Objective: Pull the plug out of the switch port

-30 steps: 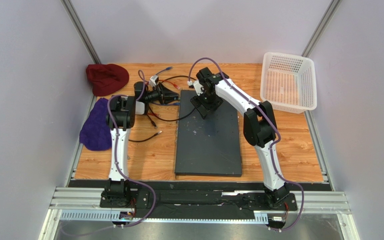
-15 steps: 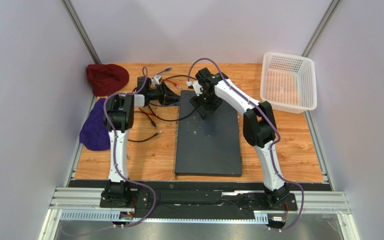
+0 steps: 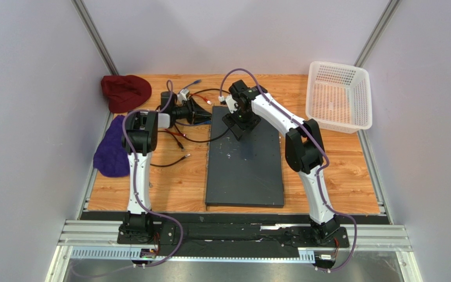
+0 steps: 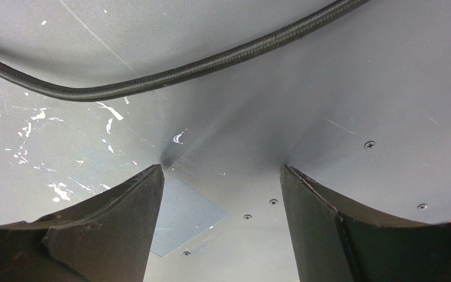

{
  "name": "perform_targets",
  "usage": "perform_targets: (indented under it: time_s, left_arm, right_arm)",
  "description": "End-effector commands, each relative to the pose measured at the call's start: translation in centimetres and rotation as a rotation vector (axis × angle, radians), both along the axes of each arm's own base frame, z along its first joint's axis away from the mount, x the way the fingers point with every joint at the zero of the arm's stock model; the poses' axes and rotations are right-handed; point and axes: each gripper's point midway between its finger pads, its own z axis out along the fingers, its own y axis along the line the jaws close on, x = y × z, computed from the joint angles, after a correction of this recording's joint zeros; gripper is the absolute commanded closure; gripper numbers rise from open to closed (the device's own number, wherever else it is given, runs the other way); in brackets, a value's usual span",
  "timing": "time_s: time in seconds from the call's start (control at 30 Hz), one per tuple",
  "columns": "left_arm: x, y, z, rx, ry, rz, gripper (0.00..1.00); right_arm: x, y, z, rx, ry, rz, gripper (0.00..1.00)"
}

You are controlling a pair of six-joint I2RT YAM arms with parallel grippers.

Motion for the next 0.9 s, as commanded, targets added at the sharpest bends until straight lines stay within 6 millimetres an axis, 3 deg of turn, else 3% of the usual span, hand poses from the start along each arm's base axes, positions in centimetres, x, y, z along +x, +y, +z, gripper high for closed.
perform_targets:
  time_s: [0.0, 0.6, 0.87]
  left_arm:
    - [-3.07, -3.00, 0.62, -0.163, -0.015, -0.139, 0.59]
    - [-3.20, -3.05, 0.48, -0.202, 0.001, -0.138, 0.77]
    - [-3.04, -2.90, 0.82, -0.179, -0.008, -0.146, 1.00]
  right_arm:
    - [0.28, 0.44, 2.96, 0.024, -0.071, 0.017, 0.23]
    - [0.09, 1.08, 2.52, 0.021, -0.068, 0.031, 0.22]
    - [0.11, 1.06, 2.23, 0.014, -0.067, 0.034, 0.23]
